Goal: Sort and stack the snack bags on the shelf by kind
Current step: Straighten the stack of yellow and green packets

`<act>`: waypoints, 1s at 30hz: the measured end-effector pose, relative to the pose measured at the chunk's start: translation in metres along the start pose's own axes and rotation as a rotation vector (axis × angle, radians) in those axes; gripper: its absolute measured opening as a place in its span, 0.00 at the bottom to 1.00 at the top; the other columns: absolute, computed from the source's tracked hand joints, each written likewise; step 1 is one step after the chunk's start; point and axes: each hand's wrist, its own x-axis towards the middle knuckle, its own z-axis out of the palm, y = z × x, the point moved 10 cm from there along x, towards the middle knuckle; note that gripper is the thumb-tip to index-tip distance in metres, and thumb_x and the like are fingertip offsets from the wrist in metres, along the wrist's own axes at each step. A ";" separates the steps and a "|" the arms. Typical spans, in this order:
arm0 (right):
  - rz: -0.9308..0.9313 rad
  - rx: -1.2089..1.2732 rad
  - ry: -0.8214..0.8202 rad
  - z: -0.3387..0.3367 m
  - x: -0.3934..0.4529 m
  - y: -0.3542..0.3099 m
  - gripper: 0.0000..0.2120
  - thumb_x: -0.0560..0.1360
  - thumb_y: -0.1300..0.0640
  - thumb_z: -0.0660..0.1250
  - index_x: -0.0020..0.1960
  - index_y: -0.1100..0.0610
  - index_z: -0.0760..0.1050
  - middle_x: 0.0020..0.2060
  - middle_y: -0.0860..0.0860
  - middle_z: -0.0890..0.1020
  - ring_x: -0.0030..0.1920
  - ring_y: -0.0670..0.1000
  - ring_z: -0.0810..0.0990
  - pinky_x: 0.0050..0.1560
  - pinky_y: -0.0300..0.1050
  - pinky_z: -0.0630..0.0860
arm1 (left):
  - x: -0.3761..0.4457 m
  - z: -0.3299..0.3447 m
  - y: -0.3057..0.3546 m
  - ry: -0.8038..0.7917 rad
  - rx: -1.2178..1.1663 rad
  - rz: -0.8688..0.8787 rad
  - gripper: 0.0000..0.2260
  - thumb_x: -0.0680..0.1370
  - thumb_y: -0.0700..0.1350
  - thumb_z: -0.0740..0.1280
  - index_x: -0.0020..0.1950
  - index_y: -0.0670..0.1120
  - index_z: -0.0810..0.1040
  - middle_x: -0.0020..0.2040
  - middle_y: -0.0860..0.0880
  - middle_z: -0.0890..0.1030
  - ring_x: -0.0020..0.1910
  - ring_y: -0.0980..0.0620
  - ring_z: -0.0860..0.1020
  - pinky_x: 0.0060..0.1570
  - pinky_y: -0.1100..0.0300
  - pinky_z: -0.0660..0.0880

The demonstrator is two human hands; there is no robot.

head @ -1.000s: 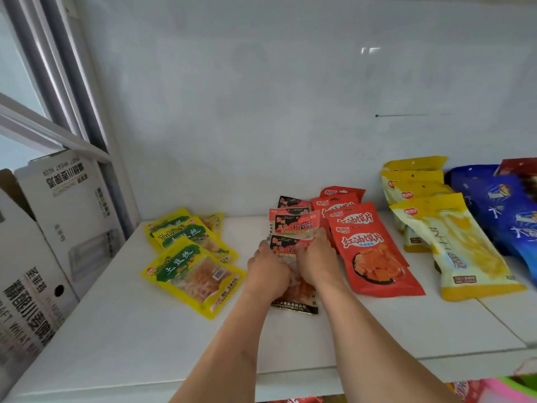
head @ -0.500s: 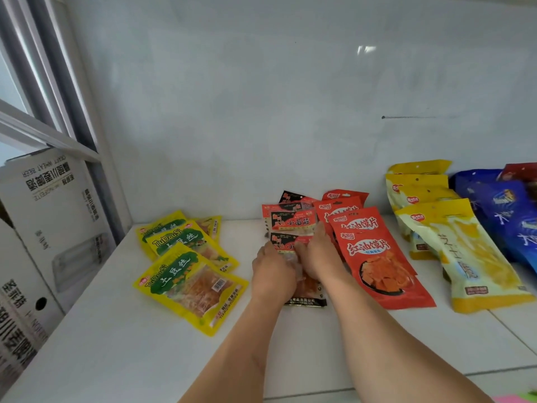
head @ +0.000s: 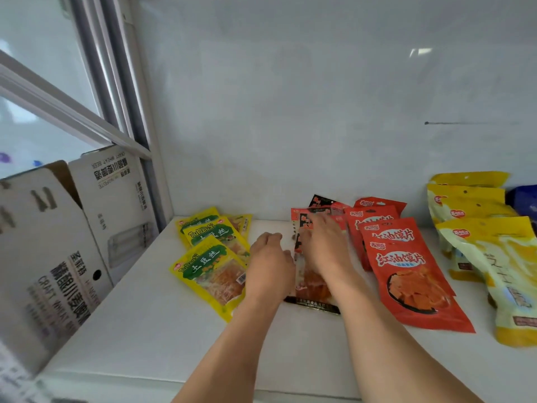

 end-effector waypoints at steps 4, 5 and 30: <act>-0.089 0.199 -0.129 0.029 0.000 -0.046 0.22 0.84 0.51 0.57 0.75 0.57 0.66 0.74 0.55 0.69 0.73 0.56 0.67 0.71 0.48 0.64 | -0.003 -0.045 -0.037 0.196 0.154 -0.087 0.20 0.81 0.47 0.62 0.73 0.44 0.70 0.72 0.45 0.71 0.72 0.44 0.65 0.69 0.52 0.63; -0.086 0.246 -0.174 0.038 0.000 -0.056 0.22 0.84 0.51 0.57 0.75 0.57 0.66 0.74 0.55 0.69 0.73 0.56 0.68 0.70 0.47 0.64 | -0.004 -0.056 -0.049 0.250 0.193 -0.124 0.21 0.80 0.48 0.63 0.72 0.44 0.71 0.72 0.45 0.72 0.71 0.43 0.65 0.68 0.51 0.63; 0.141 0.117 -0.357 0.124 0.016 -0.102 0.24 0.84 0.43 0.53 0.54 0.60 0.80 0.56 0.60 0.82 0.56 0.60 0.79 0.48 0.46 0.70 | 0.043 -0.076 -0.199 0.087 -0.337 -0.415 0.16 0.70 0.40 0.64 0.57 0.40 0.74 0.59 0.41 0.76 0.52 0.44 0.78 0.56 0.49 0.77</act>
